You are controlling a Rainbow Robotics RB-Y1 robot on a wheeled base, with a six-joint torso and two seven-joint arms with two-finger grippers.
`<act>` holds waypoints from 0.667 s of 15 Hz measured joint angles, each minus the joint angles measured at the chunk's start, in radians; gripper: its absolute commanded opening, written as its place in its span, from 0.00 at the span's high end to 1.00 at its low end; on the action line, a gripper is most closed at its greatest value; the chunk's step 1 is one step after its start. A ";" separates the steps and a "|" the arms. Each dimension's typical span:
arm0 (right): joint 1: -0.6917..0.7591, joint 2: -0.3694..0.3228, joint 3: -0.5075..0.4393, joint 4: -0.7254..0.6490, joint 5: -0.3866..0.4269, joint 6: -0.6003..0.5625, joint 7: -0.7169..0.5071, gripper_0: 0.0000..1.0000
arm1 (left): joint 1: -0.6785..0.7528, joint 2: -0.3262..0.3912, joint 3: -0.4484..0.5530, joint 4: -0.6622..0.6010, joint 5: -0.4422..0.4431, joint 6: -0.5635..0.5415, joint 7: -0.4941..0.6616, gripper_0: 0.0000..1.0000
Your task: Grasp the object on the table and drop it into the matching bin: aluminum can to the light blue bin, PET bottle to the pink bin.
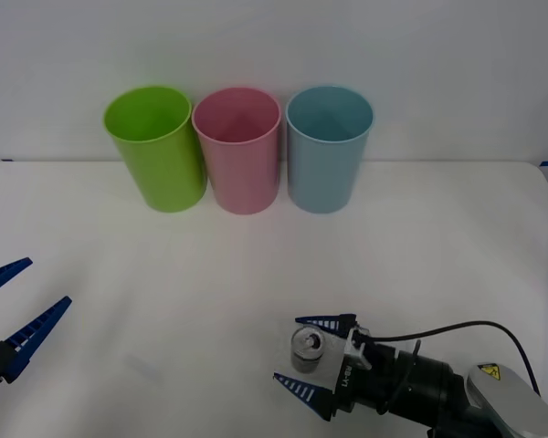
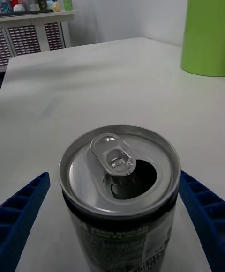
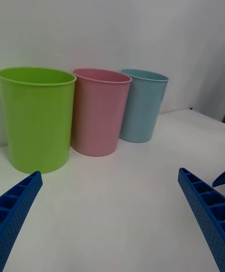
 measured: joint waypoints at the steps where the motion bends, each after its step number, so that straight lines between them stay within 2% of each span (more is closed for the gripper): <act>1: 0.000 0.000 0.001 0.000 -0.003 0.001 0.005 0.99 | 0.000 0.000 0.000 0.000 0.000 0.000 0.000 0.00; 10: -0.004 0.006 0.002 -0.001 -0.024 0.006 0.027 1.00 | 0.000 0.000 0.000 0.000 0.000 0.000 0.000 0.00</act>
